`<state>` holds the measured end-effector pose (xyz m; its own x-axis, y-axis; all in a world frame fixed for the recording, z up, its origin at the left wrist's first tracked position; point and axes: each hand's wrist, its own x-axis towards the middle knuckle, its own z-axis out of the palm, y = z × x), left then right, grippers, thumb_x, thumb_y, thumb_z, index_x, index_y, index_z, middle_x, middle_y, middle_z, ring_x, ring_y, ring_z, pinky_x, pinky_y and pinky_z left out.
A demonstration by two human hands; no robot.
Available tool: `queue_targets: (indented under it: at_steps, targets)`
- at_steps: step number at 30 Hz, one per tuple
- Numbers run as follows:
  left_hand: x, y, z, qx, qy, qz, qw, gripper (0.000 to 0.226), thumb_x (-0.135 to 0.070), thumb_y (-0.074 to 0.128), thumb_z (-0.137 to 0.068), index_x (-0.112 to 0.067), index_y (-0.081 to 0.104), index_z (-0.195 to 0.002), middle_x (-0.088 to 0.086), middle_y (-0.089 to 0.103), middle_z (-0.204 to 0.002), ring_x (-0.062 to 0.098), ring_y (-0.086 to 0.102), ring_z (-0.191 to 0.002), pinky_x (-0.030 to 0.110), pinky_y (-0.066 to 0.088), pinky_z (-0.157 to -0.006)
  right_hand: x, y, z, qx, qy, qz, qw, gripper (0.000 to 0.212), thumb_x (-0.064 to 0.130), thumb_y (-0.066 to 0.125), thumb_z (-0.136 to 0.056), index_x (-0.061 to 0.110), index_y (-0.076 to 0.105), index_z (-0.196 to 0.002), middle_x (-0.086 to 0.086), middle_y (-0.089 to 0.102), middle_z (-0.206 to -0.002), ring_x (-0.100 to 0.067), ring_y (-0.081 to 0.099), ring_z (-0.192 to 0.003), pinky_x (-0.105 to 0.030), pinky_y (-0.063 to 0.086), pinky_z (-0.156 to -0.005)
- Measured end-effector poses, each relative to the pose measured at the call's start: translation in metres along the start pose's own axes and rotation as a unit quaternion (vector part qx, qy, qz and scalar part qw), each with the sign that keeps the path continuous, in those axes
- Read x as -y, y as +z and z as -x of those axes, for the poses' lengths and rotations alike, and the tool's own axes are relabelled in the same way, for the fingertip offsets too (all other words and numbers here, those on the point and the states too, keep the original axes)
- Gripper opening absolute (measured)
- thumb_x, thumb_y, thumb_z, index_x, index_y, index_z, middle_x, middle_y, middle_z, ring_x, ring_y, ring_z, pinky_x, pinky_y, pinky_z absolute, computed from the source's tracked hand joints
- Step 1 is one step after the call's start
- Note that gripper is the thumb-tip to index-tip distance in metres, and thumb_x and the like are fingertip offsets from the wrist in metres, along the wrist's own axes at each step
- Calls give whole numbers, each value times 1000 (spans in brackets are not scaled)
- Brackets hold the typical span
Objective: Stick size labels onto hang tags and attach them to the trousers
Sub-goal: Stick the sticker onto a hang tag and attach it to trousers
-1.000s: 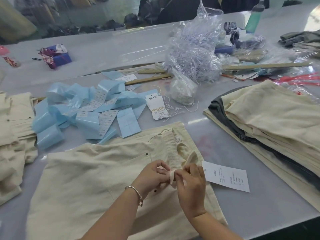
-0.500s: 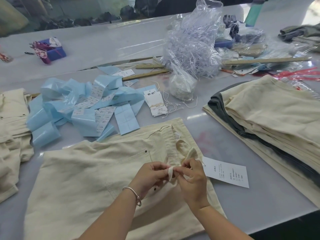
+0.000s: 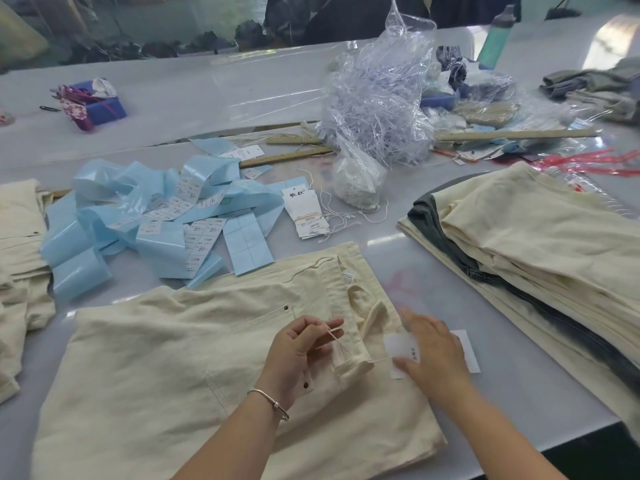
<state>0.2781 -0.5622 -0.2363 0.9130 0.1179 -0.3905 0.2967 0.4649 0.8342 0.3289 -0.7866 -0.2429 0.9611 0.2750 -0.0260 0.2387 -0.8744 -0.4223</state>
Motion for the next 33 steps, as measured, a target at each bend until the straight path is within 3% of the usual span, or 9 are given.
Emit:
queue_targets:
  at_steps: [5,8,11,15,18,23,29,31,33]
  targets:
    - [-3,10,-1,34,-7,-13,999,20,1,56,-88,-15,57,-76,15,72,-83,21,69,-73,19,50,-57,5,-14,-17,60,-8,112,992,40,42,67,-82,37,55,-120,15,55,-114,-10,49,-115,-31,20,-103]
    - [-7,14,-2,52,3,-22,998,10,-9,66,-76,-16,59,-73,8,63,-70,17,60,-64,19,44,-55,10,-20,-17,-114,-84,71,987,18,7,79,-66,18,66,-73,5,62,-74,-24,61,-75,-32,33,-77]
    - [-9,17,-4,72,7,-33,997,14,-12,75,-76,-14,62,-74,5,58,-69,14,54,-63,20,44,-58,19,-23,-6,-284,-165,26,944,18,-4,55,-64,12,60,-59,0,55,-63,-26,52,-60,-31,29,-62]
    - [-6,26,-3,76,16,-78,994,6,-13,70,-83,-12,67,-78,-1,50,-62,9,42,-55,18,38,-55,23,2,7,-79,-151,68,983,5,26,66,-75,23,67,-70,10,62,-75,-19,61,-78,-29,30,-80]
    - [-1,31,-3,71,26,-137,988,10,-10,67,-88,-14,66,-79,-9,48,-59,6,34,-51,15,32,-51,13,19,11,36,-47,6,998,33,63,61,-79,37,65,-98,19,63,-87,-2,52,-97,-24,17,-92]
    - [6,37,-2,59,27,-171,983,15,-12,70,-87,-19,68,-74,-9,52,-61,1,40,-51,13,34,-50,16,18,3,7,-54,-32,998,24,37,67,-86,37,67,-110,16,61,-81,-7,55,-92,-26,20,-87]
    - [13,37,-1,40,37,-186,981,14,-10,71,-86,-17,69,-74,-15,58,-60,-4,47,-52,9,36,-53,26,26,-1,-27,-113,-2,993,28,8,84,-61,27,64,-65,12,54,-63,-16,58,-64,-30,28,-77]
    - [13,40,-1,49,48,-191,979,13,-6,69,-87,-12,68,-76,-16,58,-57,-6,48,-52,7,37,-53,28,26,-4,-38,-147,36,988,35,8,89,-53,25,60,-62,11,55,-62,-16,59,-62,-29,26,-72]
    - [13,42,1,53,55,-201,977,12,-3,67,-88,-9,67,-78,-14,59,-56,-6,48,-52,7,37,-54,29,26,-8,-17,-139,59,988,22,14,81,-70,20,61,-72,6,59,-74,-19,60,-75,-30,28,-75]
